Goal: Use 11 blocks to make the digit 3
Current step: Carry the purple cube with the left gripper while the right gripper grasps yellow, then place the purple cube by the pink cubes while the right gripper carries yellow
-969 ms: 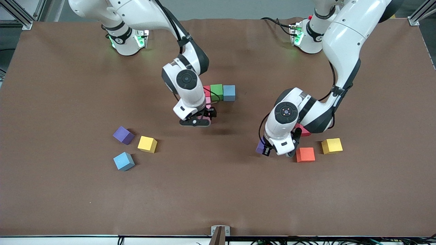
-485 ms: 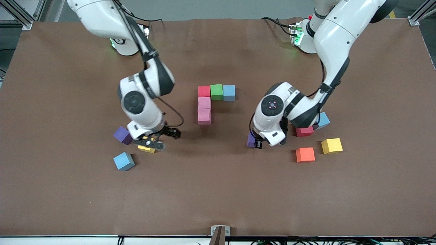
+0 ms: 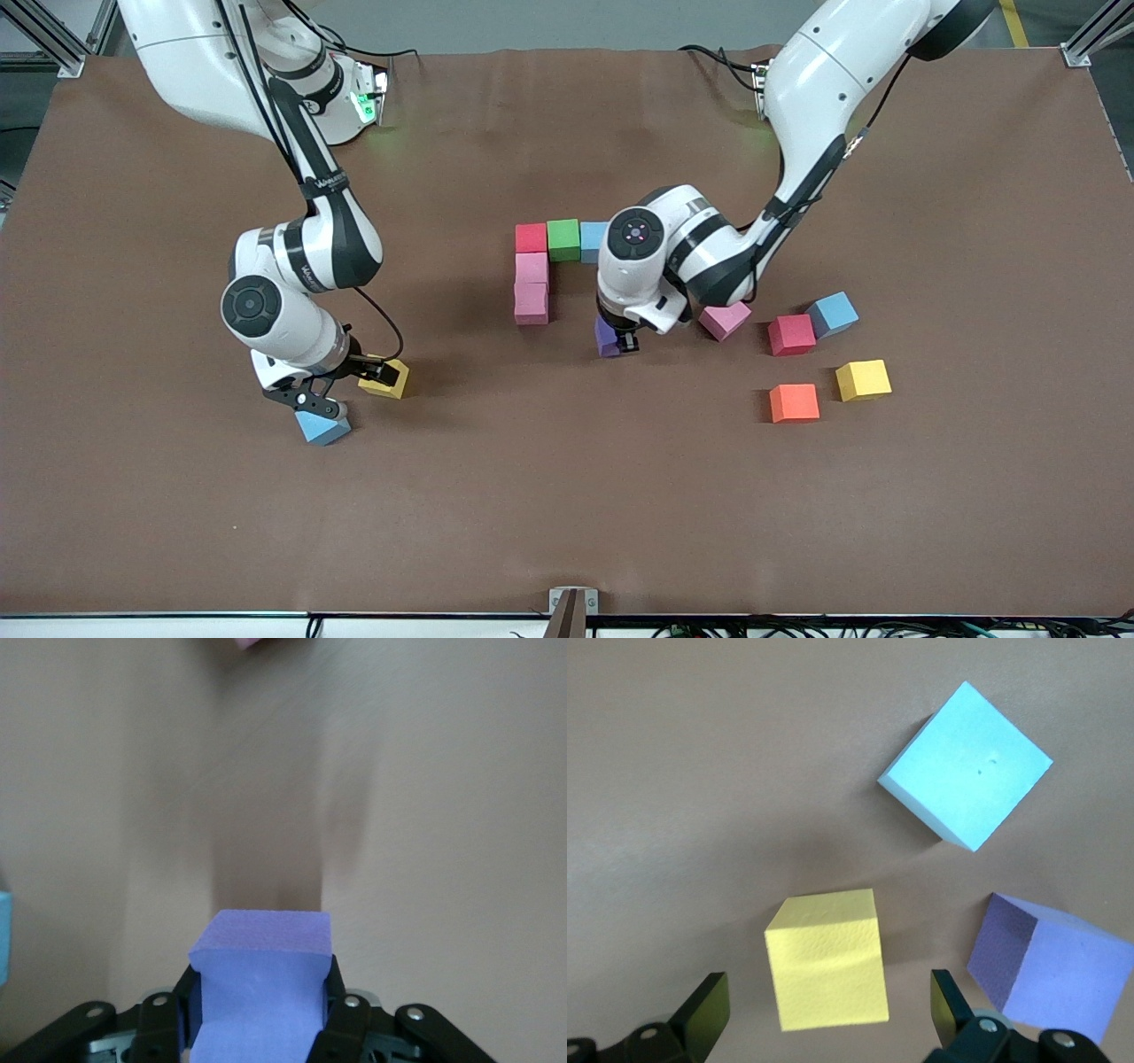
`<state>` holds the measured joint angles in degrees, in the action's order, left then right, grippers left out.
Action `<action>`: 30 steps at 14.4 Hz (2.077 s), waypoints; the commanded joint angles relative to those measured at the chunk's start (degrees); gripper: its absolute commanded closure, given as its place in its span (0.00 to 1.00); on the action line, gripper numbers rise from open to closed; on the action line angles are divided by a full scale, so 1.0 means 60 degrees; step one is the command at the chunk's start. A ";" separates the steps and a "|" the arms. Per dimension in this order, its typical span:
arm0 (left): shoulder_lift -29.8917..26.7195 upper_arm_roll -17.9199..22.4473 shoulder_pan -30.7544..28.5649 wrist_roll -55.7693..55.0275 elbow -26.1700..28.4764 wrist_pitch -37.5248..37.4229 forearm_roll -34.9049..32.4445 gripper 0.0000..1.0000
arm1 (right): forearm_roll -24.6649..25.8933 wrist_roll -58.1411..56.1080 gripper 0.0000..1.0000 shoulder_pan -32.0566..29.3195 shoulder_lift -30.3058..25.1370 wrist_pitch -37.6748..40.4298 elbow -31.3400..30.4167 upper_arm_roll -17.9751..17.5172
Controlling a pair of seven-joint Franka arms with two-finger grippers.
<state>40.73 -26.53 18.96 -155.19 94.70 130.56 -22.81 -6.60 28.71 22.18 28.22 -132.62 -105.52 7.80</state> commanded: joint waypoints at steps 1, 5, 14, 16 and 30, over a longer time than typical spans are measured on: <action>0.0651 0.0042 0.0412 -0.0676 -0.0736 -0.0007 0.0109 0.68 | 0.0030 -0.0083 0.00 -0.0035 0.0231 -0.0643 -0.0343 -0.0171; 0.1120 0.0130 0.1042 -0.1014 -0.1295 -0.0007 0.0417 0.66 | 0.0030 -0.0214 0.00 0.0068 0.0569 -0.0982 -0.0343 -0.0171; 0.1297 0.0144 0.1483 -0.1044 -0.1311 -0.0022 0.0403 0.65 | 0.0016 -0.0508 1.00 0.0127 0.0555 -0.0763 -0.0212 -0.0186; 0.1297 0.0144 0.1512 -0.1030 -0.1237 -0.0051 0.0374 0.65 | 0.0001 -0.0537 1.00 0.0316 0.0511 -0.0340 0.0123 -0.0244; 0.0771 0.0072 0.1381 -0.0708 -0.0929 -0.0766 0.0256 0.00 | -0.0424 -0.0026 1.00 0.1708 0.0613 0.0161 0.1297 -0.0259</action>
<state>46.79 -25.85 27.24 -156.38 88.99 128.62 -20.75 -8.17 26.99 31.63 31.94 -131.91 -98.42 6.12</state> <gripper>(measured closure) 0.110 0.419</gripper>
